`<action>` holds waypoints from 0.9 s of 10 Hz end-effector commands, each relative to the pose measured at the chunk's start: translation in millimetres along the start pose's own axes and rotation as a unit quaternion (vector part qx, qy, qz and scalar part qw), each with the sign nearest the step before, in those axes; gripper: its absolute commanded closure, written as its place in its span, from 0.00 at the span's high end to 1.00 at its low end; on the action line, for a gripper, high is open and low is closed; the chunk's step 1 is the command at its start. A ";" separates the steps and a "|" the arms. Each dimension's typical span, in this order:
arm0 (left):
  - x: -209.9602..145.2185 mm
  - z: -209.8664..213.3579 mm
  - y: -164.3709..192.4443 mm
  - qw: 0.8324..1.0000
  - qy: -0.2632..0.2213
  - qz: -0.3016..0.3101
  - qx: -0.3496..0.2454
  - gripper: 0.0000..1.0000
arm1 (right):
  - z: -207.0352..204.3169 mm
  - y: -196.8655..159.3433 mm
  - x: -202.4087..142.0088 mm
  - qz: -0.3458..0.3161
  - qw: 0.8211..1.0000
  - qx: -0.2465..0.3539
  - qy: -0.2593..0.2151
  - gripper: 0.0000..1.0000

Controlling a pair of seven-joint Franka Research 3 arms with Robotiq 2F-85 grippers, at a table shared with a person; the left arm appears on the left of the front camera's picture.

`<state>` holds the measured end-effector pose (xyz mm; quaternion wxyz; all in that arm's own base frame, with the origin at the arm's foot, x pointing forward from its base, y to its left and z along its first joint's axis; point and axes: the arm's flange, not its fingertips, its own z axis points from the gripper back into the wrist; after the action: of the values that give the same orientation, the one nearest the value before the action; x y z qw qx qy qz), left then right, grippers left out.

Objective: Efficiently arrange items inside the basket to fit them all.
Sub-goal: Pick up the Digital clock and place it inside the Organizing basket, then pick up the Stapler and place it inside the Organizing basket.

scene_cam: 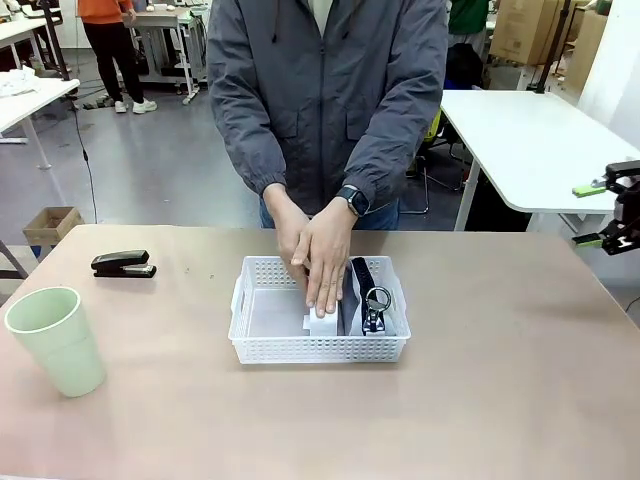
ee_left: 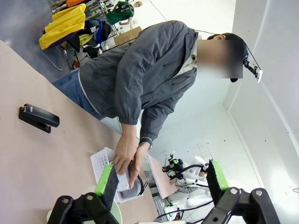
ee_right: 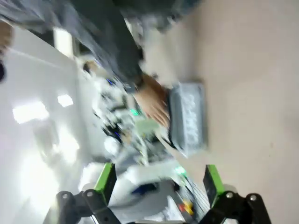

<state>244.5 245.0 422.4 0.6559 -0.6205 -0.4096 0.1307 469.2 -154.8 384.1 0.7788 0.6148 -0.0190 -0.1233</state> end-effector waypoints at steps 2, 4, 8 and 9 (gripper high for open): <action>0.3 -0.1 -1.4 1.000 -0.002 -0.009 -0.008 1.00 | -37.6 0.2 5.2 -0.065 0.988 -0.024 -0.135 1.00; 0.3 -0.1 -1.4 1.000 -0.002 -0.009 -0.008 1.00 | -0.6 -12.1 1.5 -0.023 0.998 0.019 -0.049 1.00; 0.3 -0.1 -1.4 1.000 -0.002 -0.009 -0.008 1.00 | -0.6 -12.1 1.5 -0.023 0.998 0.019 -0.049 1.00; 0.3 -0.1 -1.4 1.000 -0.002 -0.009 -0.008 1.00 | -0.6 -12.1 1.5 -0.023 0.998 0.019 -0.049 1.00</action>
<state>244.5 245.0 422.3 0.6558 -0.6205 -0.4097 0.1307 467.7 -151.7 371.1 0.7583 0.6245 -0.0441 -0.1815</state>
